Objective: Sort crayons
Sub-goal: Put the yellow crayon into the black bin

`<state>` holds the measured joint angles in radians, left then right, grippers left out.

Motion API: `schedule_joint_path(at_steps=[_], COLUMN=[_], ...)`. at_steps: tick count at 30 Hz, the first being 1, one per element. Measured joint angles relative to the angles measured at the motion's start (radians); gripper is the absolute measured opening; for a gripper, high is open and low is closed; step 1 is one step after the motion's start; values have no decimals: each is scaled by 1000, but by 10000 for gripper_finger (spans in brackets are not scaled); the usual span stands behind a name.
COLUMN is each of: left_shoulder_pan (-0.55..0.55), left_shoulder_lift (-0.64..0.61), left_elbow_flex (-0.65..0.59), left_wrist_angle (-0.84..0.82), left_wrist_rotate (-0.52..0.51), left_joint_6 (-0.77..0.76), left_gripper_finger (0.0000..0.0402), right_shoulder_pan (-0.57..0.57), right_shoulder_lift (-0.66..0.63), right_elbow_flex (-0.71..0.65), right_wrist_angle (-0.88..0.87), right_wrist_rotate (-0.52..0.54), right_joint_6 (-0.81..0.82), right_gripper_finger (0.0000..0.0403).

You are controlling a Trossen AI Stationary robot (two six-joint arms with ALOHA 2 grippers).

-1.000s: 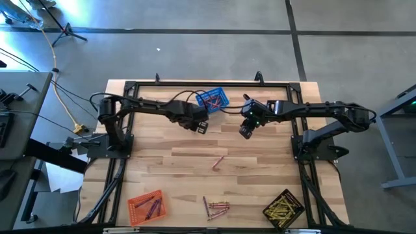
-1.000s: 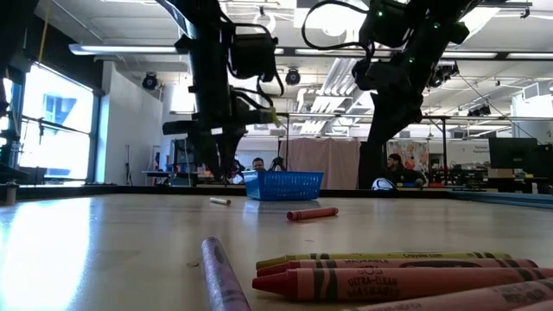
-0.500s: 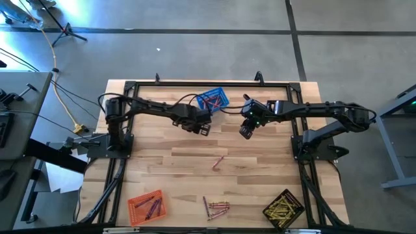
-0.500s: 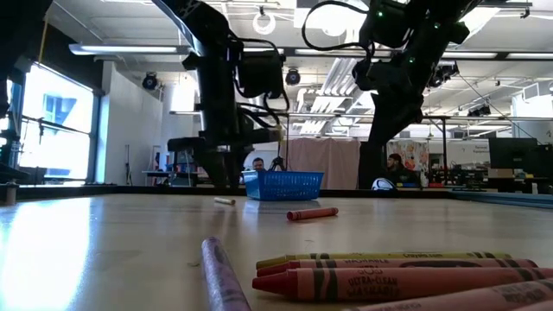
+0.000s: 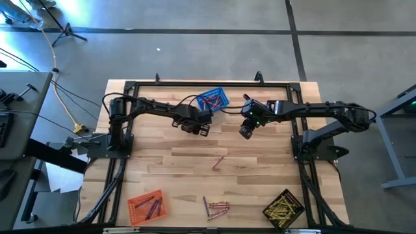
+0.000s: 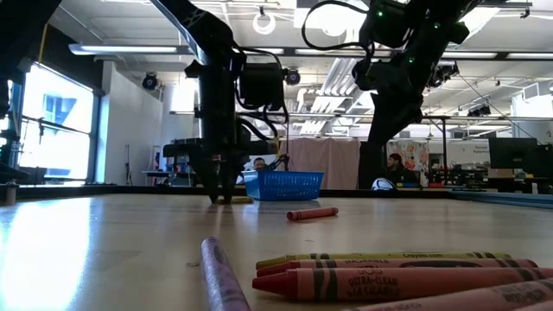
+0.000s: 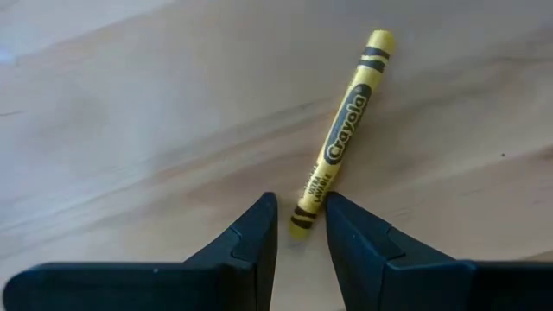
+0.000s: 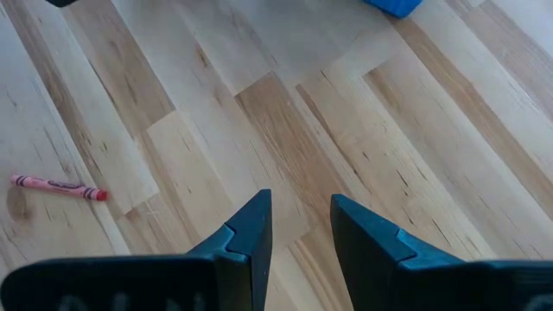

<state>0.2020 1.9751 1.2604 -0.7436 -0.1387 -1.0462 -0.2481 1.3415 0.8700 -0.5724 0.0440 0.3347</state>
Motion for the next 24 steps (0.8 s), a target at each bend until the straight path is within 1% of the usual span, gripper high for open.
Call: schedule_joint_path(at_steps=[8,11,17,22,24], left_shoulder_pan=[0,1,2,3,1], left_shoulder_lift=[33,34,35,27,7], left_elbow_flex=[2,1,1,-2,-5], left_wrist_angle=[-8,-4,-6,-12,-13], left_wrist_rotate=[10,16,41,62,65], left_joint_6=[-24,-16,32,59,61], left_gripper_finger=[84,68,9,3,2], right_shoulder_pan=[0,0,0,0,0], right_shoulder_lift=[0,0,0,0,-5], right_elbow_flex=[0,0,0,0,0], right_wrist_angle=[1,3,10,-1,-37], right_wrist_rotate=[-1,-1,-2,-6,-37], right_joint_6=[0,0,0,25,39], right_gripper_finger=[106,106,106,106,106])
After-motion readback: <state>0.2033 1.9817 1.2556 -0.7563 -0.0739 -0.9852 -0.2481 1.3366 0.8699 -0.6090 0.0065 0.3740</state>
